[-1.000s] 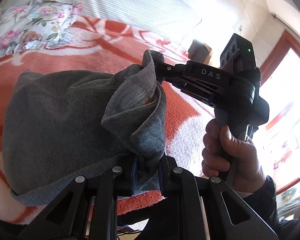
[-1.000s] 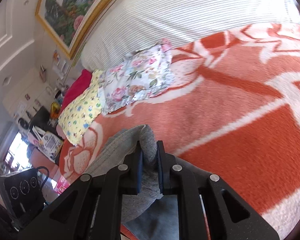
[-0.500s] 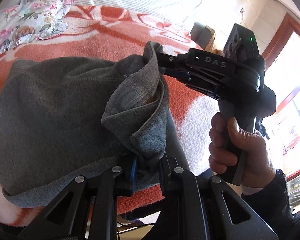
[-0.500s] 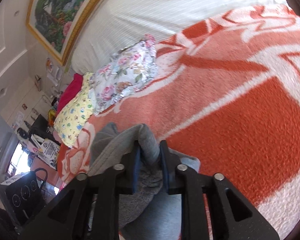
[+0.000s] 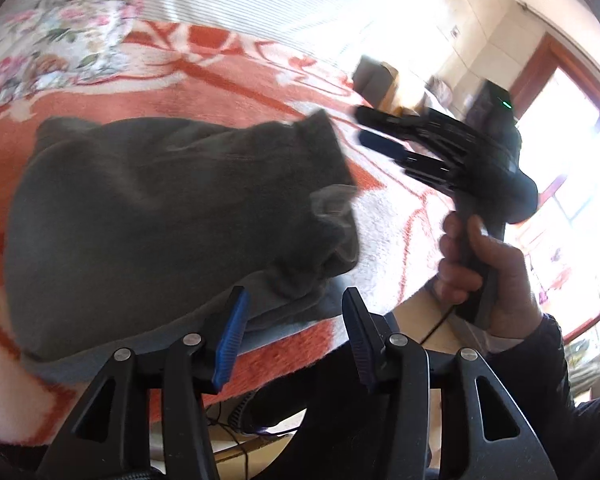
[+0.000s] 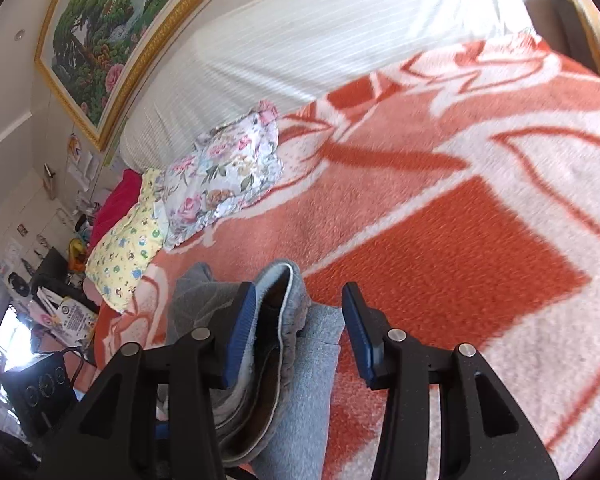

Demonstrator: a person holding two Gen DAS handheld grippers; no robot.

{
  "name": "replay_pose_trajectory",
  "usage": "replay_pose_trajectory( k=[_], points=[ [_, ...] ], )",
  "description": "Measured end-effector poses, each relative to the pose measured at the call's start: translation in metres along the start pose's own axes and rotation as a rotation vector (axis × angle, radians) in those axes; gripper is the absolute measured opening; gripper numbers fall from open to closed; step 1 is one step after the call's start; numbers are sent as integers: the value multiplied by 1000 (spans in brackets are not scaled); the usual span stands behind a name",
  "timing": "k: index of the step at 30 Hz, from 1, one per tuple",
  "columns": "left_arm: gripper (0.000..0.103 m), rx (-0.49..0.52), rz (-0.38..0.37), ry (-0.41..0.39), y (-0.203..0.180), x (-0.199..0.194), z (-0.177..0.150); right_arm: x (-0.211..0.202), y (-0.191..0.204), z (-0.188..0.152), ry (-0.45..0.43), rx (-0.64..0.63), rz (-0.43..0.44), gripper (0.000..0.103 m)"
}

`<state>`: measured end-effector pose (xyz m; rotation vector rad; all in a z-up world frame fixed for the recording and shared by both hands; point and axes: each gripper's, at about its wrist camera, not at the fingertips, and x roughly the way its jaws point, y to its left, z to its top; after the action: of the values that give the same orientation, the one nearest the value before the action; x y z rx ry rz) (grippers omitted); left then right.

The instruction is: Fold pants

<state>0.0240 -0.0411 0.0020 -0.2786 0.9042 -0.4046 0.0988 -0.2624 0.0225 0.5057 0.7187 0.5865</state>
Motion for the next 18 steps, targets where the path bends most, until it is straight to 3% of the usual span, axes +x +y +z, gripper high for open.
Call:
replay_pose_trajectory(
  k=[7,18],
  points=[
    [49,-140,74,-49,60,-32,-6,5,39,-2,19,-64,51,46],
    [49,-350,196,-122,140,-69,-20,74,125,0,140,-160,203,46]
  ],
)
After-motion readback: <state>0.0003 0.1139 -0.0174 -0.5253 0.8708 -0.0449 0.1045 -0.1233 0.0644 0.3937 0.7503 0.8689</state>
